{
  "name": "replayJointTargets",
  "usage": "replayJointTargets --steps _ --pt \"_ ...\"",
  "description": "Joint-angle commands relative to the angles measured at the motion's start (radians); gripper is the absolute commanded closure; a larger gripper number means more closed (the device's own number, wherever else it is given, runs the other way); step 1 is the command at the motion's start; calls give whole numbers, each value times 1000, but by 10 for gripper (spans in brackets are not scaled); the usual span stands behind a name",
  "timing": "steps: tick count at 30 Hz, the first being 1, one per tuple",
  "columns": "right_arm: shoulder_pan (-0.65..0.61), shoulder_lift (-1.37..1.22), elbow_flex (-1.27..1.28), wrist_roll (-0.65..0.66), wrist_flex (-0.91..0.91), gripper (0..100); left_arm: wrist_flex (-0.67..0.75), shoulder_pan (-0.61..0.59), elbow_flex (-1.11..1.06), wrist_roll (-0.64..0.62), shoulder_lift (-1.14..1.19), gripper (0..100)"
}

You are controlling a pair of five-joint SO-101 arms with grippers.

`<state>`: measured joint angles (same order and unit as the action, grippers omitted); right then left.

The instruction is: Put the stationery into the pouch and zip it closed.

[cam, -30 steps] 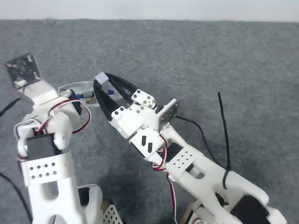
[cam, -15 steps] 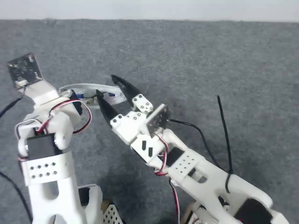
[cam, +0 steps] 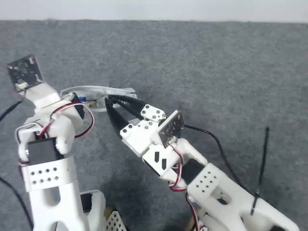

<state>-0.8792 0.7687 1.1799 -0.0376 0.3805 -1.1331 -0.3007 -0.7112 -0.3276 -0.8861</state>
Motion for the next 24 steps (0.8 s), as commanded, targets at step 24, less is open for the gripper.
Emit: replayJointTargets --steps 24 --pt "-4 -489 -865 -91 -1164 988 12 -2 -2 12 21 989"
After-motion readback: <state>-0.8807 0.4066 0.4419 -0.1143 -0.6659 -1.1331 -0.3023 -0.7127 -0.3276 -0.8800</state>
